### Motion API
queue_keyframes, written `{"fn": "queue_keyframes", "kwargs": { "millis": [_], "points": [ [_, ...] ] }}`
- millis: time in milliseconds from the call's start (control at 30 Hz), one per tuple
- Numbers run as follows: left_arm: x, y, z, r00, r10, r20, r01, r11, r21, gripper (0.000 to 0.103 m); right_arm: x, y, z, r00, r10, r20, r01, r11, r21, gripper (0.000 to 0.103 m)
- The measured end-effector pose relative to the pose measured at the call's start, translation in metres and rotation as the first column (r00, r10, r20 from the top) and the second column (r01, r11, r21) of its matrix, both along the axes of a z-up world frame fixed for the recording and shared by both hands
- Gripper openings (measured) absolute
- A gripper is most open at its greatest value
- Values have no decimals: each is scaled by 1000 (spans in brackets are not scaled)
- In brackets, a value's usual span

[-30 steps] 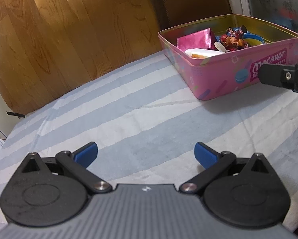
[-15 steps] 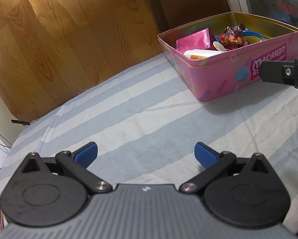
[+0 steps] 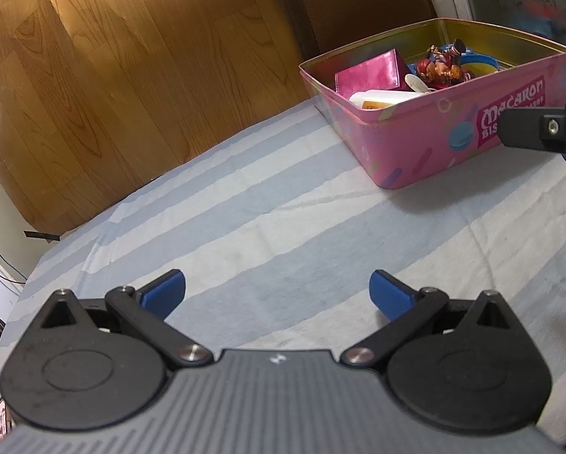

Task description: Organize rigid objects

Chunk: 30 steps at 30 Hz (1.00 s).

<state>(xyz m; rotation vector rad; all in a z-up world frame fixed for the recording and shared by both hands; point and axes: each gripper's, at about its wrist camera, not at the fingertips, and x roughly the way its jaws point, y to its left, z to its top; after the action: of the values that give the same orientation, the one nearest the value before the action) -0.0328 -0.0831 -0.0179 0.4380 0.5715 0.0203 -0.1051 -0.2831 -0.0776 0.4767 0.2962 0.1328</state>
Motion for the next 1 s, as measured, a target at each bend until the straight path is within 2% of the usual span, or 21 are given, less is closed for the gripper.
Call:
{"fn": "queue_keyframes", "kwargs": {
  "millis": [633, 1000],
  "points": [
    [1, -1, 0, 1000, 1, -8, -1, 1000, 1, 103, -1, -1, 0, 1000, -6, 0, 6, 1000, 6, 83],
    [5, 1, 1, 999, 0, -44, -2, 999, -45, 103, -1, -1, 0, 1000, -7, -1, 7, 1000, 7, 84]
  ]
}}
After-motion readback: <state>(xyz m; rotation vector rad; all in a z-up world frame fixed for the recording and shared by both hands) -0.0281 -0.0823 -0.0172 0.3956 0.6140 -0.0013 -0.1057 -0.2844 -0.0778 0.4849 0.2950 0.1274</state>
